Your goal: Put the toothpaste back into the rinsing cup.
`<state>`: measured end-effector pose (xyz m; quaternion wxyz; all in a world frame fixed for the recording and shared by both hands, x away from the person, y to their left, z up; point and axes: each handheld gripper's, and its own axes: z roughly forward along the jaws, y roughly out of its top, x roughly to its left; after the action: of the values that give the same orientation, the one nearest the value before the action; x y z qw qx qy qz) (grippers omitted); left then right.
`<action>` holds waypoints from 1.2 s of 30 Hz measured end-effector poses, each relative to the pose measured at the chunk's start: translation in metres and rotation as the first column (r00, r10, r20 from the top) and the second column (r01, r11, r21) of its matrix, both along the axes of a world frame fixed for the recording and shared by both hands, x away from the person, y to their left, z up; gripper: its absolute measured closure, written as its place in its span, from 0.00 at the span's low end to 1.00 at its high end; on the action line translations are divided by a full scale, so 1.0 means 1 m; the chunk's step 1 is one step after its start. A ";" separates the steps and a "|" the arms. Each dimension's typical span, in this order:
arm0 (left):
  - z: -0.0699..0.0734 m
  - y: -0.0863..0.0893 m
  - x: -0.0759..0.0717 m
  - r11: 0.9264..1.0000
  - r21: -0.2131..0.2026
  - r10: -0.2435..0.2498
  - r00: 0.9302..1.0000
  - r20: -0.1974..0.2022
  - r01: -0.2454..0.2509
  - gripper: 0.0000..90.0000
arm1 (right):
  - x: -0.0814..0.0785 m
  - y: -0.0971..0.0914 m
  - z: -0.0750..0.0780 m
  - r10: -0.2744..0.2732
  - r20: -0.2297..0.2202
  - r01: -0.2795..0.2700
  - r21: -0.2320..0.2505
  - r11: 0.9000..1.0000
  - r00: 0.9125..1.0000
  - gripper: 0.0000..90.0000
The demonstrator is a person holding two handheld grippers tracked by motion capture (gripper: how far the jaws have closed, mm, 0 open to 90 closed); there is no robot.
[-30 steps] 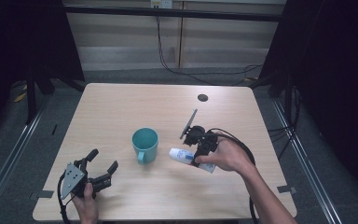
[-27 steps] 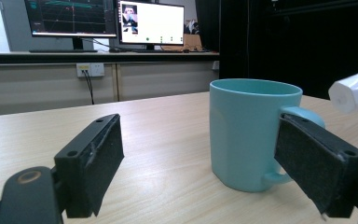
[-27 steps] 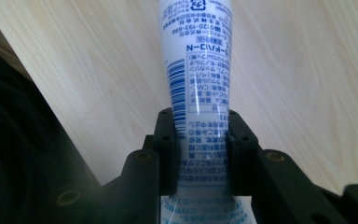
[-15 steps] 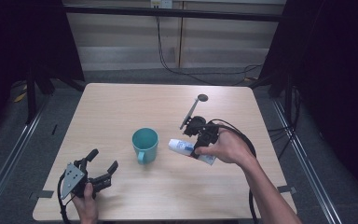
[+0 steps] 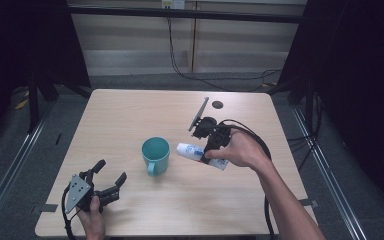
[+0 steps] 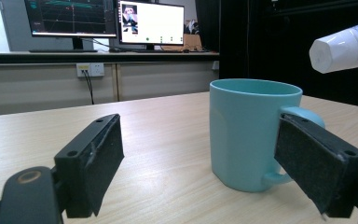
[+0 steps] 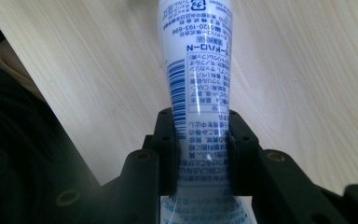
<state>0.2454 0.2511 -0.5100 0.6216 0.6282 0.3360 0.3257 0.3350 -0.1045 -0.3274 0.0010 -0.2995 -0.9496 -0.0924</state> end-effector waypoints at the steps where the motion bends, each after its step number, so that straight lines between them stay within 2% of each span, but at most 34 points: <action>1: 0.000 0.000 0.000 1.000 0.000 0.000 1.000 0.000 0.000 0.17 | 0.001 0.001 0.001 0.001 -0.004 -0.001 0.004 1.000 1.000 0.78; 7: 0.000 0.000 0.000 1.000 0.000 0.000 1.000 0.000 0.000 0.17 | 0.005 0.006 0.005 0.011 0.013 -0.011 0.022 1.000 1.000 0.78; 12: 0.000 0.000 0.000 1.000 0.000 0.000 1.000 0.000 0.000 0.17 | 0.008 0.010 0.007 0.018 0.005 -0.018 0.026 0.999 1.000 0.78; 15: 0.000 0.000 0.000 1.000 0.000 0.000 1.000 0.000 0.000 0.17 | 0.012 0.012 0.009 0.013 0.015 -0.014 0.054 0.998 1.000 0.78; 22: 0.000 0.000 0.000 1.000 -0.001 0.000 1.000 0.000 0.000 0.17 | 0.016 0.017 0.014 0.028 0.024 -0.029 0.052 0.998 0.999 0.78; 26: 0.000 0.000 0.000 1.000 -0.001 0.000 1.000 0.000 0.000 0.17 | 0.017 0.021 0.014 0.031 0.012 -0.031 0.060 0.998 0.999 0.78; 27: 0.000 0.000 0.000 1.000 0.000 0.000 1.000 0.000 0.000 0.17 | 0.019 0.024 0.015 0.035 0.012 -0.035 0.049 0.998 0.999 0.78; 30: 0.000 0.000 0.000 1.000 -0.001 -0.001 1.000 0.000 0.001 0.17 | 0.020 0.026 0.016 0.034 0.029 -0.035 0.061 0.998 0.999 0.78; 34: 0.000 0.000 0.000 1.000 0.000 -0.001 1.000 0.000 0.001 0.17 | 0.021 0.031 0.017 0.040 0.020 -0.041 0.055 0.998 0.999 0.78; 36: 0.000 0.000 0.000 1.000 0.000 -0.001 1.000 0.000 0.001 0.17 | 0.023 0.035 0.017 0.044 0.022 -0.046 0.068 0.997 0.999 0.78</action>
<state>0.2454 0.2512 -0.5100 0.6219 0.6282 0.3357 0.3254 0.3578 -0.0699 -0.3102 0.0035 -0.2769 -0.9524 -0.1277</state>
